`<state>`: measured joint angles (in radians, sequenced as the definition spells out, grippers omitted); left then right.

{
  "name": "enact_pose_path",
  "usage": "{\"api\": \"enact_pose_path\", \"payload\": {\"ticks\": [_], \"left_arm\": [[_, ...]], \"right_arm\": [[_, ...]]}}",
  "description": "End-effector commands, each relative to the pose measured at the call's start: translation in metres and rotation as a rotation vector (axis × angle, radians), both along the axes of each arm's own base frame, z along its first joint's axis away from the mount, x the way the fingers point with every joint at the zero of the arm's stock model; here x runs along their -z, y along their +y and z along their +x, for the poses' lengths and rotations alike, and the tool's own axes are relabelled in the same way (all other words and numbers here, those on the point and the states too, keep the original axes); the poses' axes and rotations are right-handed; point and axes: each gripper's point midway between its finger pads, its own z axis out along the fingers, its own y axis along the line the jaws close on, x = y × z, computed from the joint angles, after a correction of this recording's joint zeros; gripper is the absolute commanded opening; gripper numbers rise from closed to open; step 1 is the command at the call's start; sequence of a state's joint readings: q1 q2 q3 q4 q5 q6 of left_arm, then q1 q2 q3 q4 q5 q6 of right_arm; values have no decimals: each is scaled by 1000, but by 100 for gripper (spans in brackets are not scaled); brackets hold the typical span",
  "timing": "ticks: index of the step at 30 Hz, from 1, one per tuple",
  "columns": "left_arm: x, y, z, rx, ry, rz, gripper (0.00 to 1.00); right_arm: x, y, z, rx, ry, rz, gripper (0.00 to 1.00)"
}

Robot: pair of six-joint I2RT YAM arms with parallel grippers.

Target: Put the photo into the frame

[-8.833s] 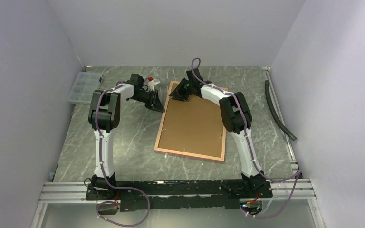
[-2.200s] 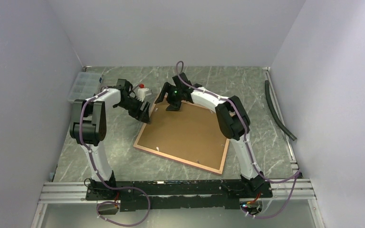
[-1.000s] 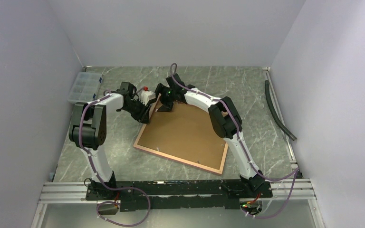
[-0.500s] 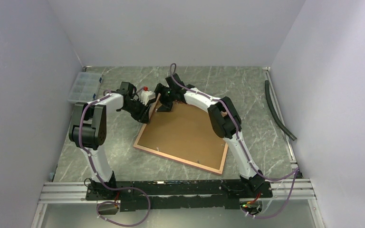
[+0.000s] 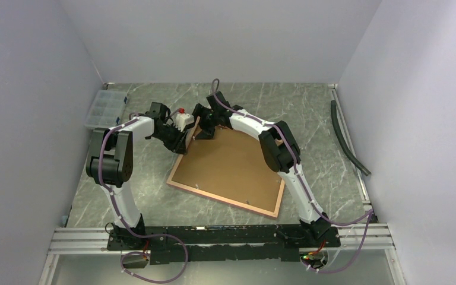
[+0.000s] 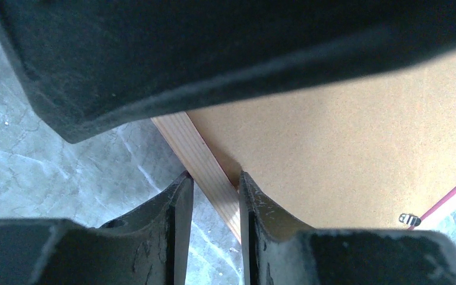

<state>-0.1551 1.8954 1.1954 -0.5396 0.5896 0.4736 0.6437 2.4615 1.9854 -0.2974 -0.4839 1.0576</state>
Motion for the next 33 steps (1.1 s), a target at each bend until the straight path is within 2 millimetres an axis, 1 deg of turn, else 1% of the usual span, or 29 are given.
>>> {"api": "enact_pose_path", "payload": {"ticks": [1, 7, 10, 13, 15, 17, 18, 20, 22, 23, 25, 27, 30, 32, 33], "left_arm": [[33, 7, -37, 34, 146, 76, 34], [32, 7, -36, 32, 146, 76, 34], [31, 7, -35, 32, 144, 76, 34], [28, 6, -35, 31, 143, 72, 34], [24, 6, -33, 27, 141, 69, 36], [15, 8, -30, 13, 133, 64, 41], [9, 9, -29, 5, 127, 57, 46], [-7, 13, -24, -15, 103, 40, 53], [-28, 17, -19, -38, 71, 18, 59], [-38, 19, -17, -49, 59, 4, 62], [-60, 24, -13, -76, 21, -25, 68], [-79, 32, -10, -102, -34, -29, 74], [-107, 44, -6, -138, -130, -14, 77], [-125, 54, -5, -175, -183, 6, 78], [-134, 59, -4, -193, -204, 13, 79]], "right_arm": [[11, 15, -6, -48, -10, 11, 75], [11, 20, -7, -88, -18, 38, 75], [12, 19, -9, -106, -22, 29, 75], [4, 16, -8, -116, -54, 23, 76], [-8, 10, -3, -116, -82, 16, 76], [-27, -5, 7, -107, -139, -6, 76], [-39, -14, 11, -107, -176, -18, 76], [-62, -31, 10, -115, -258, -48, 77], [-84, -50, -2, -151, -344, -93, 77], [-89, -59, -11, -170, -371, -123, 77], [-88, -75, -35, -221, -413, -204, 77], [-77, -92, -66, -284, -442, -305, 77], [-55, -110, -115, -386, -486, -451, 76], [-47, -113, -146, -454, -520, -484, 75], [-44, -115, -159, -478, -543, -501, 74]]}}
